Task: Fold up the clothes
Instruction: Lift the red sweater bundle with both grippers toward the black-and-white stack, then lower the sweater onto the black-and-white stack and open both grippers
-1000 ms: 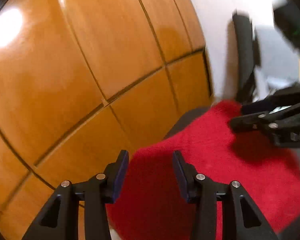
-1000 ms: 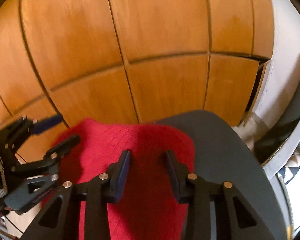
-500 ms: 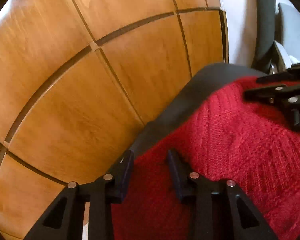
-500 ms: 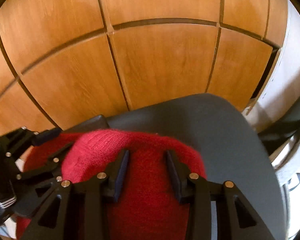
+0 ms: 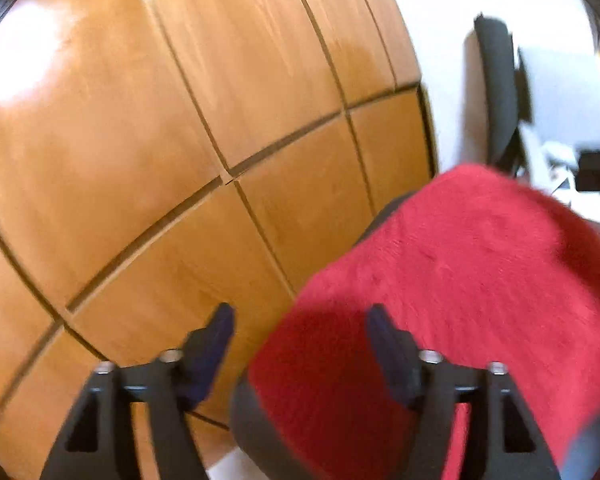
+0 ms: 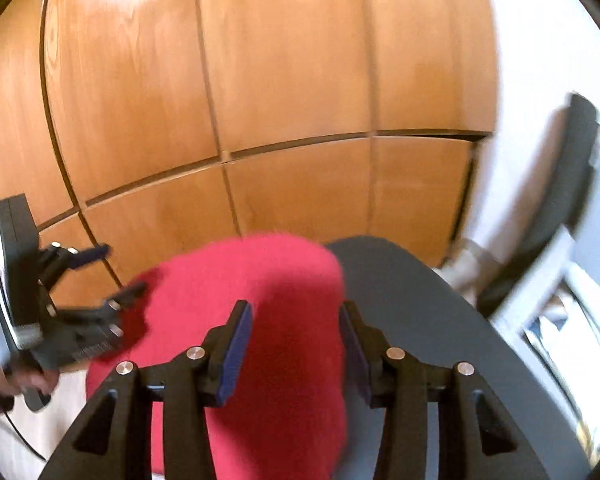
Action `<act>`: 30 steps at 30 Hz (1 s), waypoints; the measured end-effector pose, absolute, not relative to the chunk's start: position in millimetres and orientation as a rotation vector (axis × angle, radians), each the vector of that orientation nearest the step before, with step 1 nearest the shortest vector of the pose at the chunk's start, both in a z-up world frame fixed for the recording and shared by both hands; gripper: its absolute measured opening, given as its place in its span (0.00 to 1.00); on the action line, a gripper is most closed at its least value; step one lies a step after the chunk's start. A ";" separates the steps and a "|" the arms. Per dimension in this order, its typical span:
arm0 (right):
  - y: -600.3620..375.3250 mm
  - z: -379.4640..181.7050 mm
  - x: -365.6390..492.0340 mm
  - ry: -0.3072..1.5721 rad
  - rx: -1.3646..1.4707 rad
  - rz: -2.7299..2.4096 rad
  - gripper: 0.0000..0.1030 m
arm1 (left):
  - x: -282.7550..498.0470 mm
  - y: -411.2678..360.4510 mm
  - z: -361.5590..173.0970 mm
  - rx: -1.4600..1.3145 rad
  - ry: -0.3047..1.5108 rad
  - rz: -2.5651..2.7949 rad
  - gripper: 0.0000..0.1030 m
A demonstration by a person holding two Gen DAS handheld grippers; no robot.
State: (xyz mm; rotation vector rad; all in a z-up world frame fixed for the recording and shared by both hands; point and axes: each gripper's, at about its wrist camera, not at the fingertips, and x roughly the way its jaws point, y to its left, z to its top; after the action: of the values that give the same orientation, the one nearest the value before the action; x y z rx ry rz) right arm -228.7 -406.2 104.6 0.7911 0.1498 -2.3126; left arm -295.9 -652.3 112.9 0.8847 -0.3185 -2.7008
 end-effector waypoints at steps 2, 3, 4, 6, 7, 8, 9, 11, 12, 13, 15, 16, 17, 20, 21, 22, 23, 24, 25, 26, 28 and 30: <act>-376.5 87.2 -204.0 0.068 0.814 -2.309 0.45 | -277.4 -647.0 108.2 0.898 -0.291 -2.736 0.75; -364.9 76.2 -195.7 0.026 0.845 -2.299 0.45 | -268.2 -644.3 105.9 0.905 -0.276 -2.753 0.75; -357.2 63.5 -191.8 -0.012 0.898 -2.285 0.45 | -259.0 -641.7 103.6 0.912 -0.262 -2.770 0.75; -345.6 46.2 -187.8 -0.103 0.953 -2.269 0.41 | -252.5 -635.6 95.7 0.954 -0.253 -2.757 0.75; -340.6 39.5 -187.1 -0.167 0.972 -2.261 0.41 | -253.0 -635.2 91.0 0.977 -0.240 -2.752 0.75; -337.4 35.6 -186.7 -0.230 0.984 -2.253 0.41 | -249.0 -633.1 89.0 0.987 -0.212 -2.750 0.75; -336.2 35.0 -185.5 -0.265 0.988 -2.251 0.41 | -243.5 -630.4 87.9 0.993 -0.179 -2.748 0.75; -337.5 37.9 -178.4 -0.323 0.948 -2.246 0.41 | -232.8 -625.9 89.3 0.999 -0.089 -2.768 0.75; -341.8 42.0 -171.9 -0.335 0.907 -2.230 0.41 | -227.4 -624.3 90.6 1.000 -0.037 -2.787 0.75; -347.2 45.2 -166.4 -0.327 0.878 -2.218 0.38 | -224.5 -621.3 90.6 1.000 -0.021 -2.795 0.75; -367.0 50.1 -156.6 -0.223 0.850 -2.213 0.35 | -220.4 -614.2 89.9 0.998 -0.014 -2.805 0.76; -376.3 51.2 -152.9 -0.176 0.835 -2.218 0.35 | -220.8 -610.2 89.3 1.003 -0.032 -2.803 0.76; -386.3 52.2 -149.6 -0.117 0.819 -2.233 0.35 | -226.8 -606.5 86.9 1.013 -0.080 -2.789 0.76; -409.6 50.7 -149.8 0.042 0.797 -2.282 0.31 | -231.6 -596.5 73.2 1.047 -0.220 -2.704 0.78; -416.5 49.9 -150.6 0.089 0.791 -2.294 0.30 | -231.0 -597.0 68.7 1.051 -0.243 -2.684 0.78; -423.0 47.4 -153.7 0.126 0.797 -2.301 0.27 | -229.9 -598.7 66.5 1.051 -0.251 -2.671 0.78; -427.4 43.0 -159.2 0.147 0.820 -2.302 0.19 | -229.5 -602.2 65.5 1.050 -0.243 -2.666 0.78; -428.5 39.2 -163.2 0.158 0.837 -2.315 0.15 | -227.6 -606.7 65.8 1.051 -0.217 -2.663 0.78; -427.8 35.9 -165.8 0.160 0.843 -2.337 0.12 | -225.5 -611.3 66.6 1.052 -0.185 -2.663 0.78; -424.1 33.1 -168.8 0.144 0.850 -2.358 0.10 | -221.4 -615.5 67.5 1.053 -0.147 -2.664 0.78; -403.8 28.5 -175.0 0.025 0.877 -2.384 0.09 | -213.1 -625.8 67.5 1.064 -0.061 -2.666 0.78; -381.9 25.3 -176.6 -0.103 0.908 -2.399 0.11 | -202.7 -638.4 67.6 1.065 0.070 -2.676 0.78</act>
State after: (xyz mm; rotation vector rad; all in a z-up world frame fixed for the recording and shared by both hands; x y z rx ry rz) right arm -176.6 -381.9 25.3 0.9076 -0.1028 -2.3993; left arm -202.7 -638.4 67.6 1.0652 0.0704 -2.6765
